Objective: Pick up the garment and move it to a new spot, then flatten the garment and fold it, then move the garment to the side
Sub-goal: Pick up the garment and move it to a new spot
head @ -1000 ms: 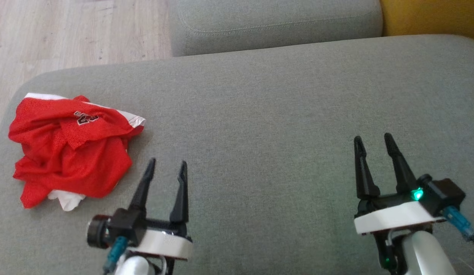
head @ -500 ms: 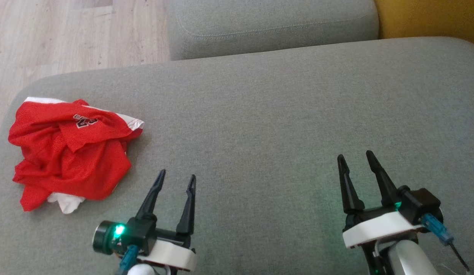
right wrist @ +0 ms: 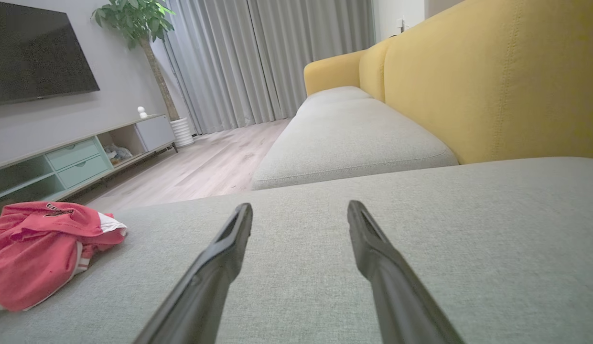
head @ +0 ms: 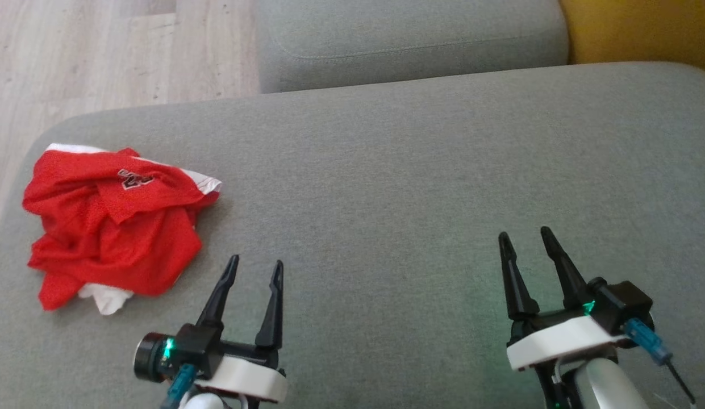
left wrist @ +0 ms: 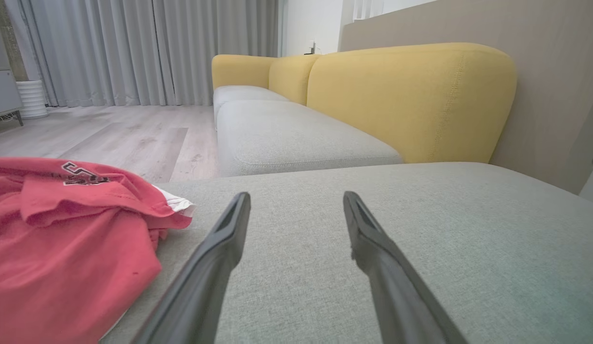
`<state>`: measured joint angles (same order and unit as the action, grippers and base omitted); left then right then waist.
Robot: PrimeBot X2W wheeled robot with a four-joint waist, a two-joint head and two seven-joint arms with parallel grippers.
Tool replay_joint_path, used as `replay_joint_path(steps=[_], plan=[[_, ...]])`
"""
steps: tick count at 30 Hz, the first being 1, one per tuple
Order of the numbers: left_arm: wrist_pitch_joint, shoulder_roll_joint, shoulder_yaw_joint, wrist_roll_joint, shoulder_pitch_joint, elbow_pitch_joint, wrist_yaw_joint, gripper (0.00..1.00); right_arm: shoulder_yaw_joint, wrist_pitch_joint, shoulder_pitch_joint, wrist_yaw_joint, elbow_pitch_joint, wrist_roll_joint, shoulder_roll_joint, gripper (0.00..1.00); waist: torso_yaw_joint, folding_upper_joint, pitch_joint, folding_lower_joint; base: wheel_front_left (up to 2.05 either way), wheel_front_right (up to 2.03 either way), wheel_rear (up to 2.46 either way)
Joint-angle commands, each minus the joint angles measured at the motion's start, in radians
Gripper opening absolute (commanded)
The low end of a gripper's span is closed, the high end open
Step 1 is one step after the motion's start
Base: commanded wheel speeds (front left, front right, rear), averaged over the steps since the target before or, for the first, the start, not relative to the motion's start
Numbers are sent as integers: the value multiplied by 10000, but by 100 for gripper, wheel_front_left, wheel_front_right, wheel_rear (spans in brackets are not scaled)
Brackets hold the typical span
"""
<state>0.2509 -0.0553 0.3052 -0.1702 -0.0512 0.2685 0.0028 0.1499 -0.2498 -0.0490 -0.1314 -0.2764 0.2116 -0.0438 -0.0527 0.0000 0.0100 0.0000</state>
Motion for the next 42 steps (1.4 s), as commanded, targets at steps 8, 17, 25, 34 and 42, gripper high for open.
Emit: replay_joint_path(steps=[8, 17, 25, 34, 42], plan=[[109, 35, -835, 108, -42, -179, -17, 100, 574, -120, -154, 7, 371, 167, -64, 100, 837, 0, -164, 0, 0, 0, 0], [109, 14, -1367, 338, 169, -193, -79, 100, 1305, -120, 105, 7, 498, 434, -64, 100, 2052, 0, -391, 0, 0, 0, 0], [109, 21, -1567, 487, 343, -261, -99, 100, 1751, -120, 201, 7, 487, 453, -64, 100, 3170, 0, -579, 0, 0, 0, 0], [109, 26, -1544, 628, 488, -306, -283, 100, 2112, -120, 355, 7, 515, 566, -64, 100, 4398, 0, -745, 0, 0, 0, 0], [109, -18, -1597, 755, 590, -381, -331, 100, 2272, -120, 380, 7, 521, 635, -64, 100, 4731, 0, -719, 0, 0, 0, 0]])
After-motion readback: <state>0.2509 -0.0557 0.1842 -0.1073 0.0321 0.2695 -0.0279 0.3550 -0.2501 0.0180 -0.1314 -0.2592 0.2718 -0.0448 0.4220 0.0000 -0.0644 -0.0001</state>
